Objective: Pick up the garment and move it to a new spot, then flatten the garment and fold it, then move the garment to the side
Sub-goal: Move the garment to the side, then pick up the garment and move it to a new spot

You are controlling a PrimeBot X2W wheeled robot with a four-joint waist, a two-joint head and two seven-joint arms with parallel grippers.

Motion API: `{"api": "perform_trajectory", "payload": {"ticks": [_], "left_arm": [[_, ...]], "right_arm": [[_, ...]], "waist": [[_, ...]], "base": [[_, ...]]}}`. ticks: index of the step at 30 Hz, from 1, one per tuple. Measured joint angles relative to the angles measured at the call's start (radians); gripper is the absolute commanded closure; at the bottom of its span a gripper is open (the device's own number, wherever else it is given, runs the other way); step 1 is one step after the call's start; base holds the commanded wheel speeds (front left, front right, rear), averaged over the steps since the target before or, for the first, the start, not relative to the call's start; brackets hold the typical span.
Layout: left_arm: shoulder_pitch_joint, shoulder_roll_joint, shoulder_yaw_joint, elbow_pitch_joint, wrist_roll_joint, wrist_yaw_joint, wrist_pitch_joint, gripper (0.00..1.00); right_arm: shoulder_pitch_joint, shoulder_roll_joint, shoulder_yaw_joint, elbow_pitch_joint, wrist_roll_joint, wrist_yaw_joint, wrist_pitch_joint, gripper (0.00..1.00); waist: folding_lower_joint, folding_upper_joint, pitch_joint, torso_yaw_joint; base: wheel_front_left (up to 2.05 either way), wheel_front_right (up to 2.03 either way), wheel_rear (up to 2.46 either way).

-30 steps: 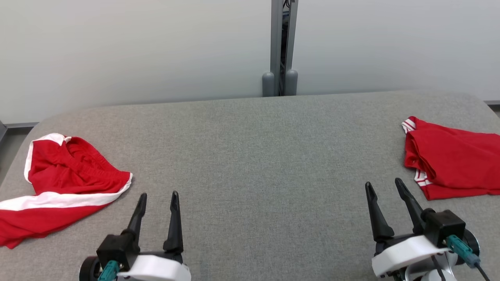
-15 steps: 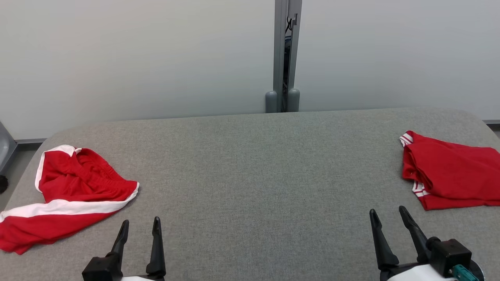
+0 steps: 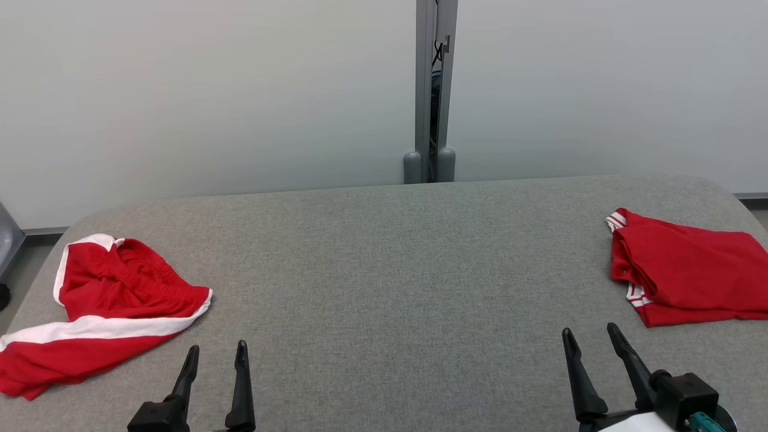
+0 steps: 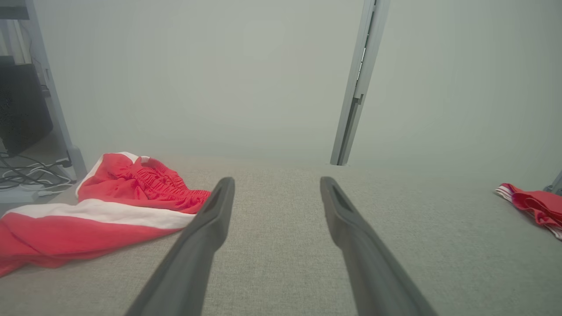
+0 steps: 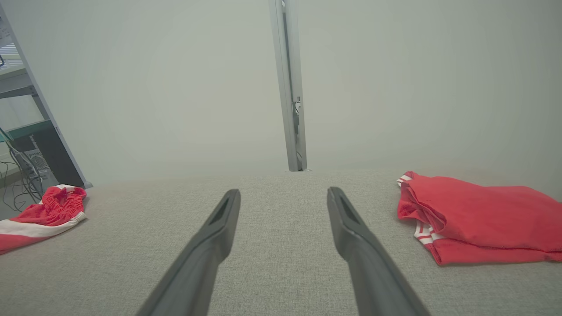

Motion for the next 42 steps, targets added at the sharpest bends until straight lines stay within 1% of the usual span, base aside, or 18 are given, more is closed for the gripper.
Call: {"api": "perform_trajectory", "payload": {"ticks": [16, 24, 28, 33, 42], "left_arm": [[0.011, 0.000, -0.005, 0.003, 0.001, -0.001, 0.000, 0.00], [0.006, 0.000, -0.008, 0.004, 0.003, -0.001, 0.000, 0.00], [0.003, 0.000, -0.008, 0.000, 0.009, -0.001, 0.000, 0.00], [-0.006, 0.000, -0.007, -0.018, 0.010, 0.000, 0.000, 0.00], [-0.009, 0.000, -0.009, -0.046, 0.010, 0.002, 0.000, 0.00]], "right_arm": [[0.004, 0.002, 0.017, -0.001, 0.005, 0.000, 0.000, 0.00], [-0.002, -0.002, 0.026, 0.004, 0.005, 0.000, 0.000, 0.00], [-0.012, -0.002, 0.043, 0.009, 0.007, 0.000, 0.000, 0.00], [-0.024, -0.002, 0.060, 0.019, 0.017, 0.000, 0.000, 0.00], [-0.044, 0.000, 0.085, 0.019, 0.025, 0.000, 0.000, 0.00]], "waist": [[0.0000, 0.0000, 0.007, -0.015], [0.0000, 0.0000, 0.008, 0.000], [0.0000, 0.0000, 0.012, 0.026], [0.0000, 0.0000, 0.023, 0.075], [0.0000, 0.0000, 0.045, 0.196]], "base": [[0.00, 0.00, 0.00], [0.00, 0.00, 0.00], [0.00, 0.00, 0.00], [0.00, 0.00, 0.00], [0.00, 0.00, 0.00]]}}
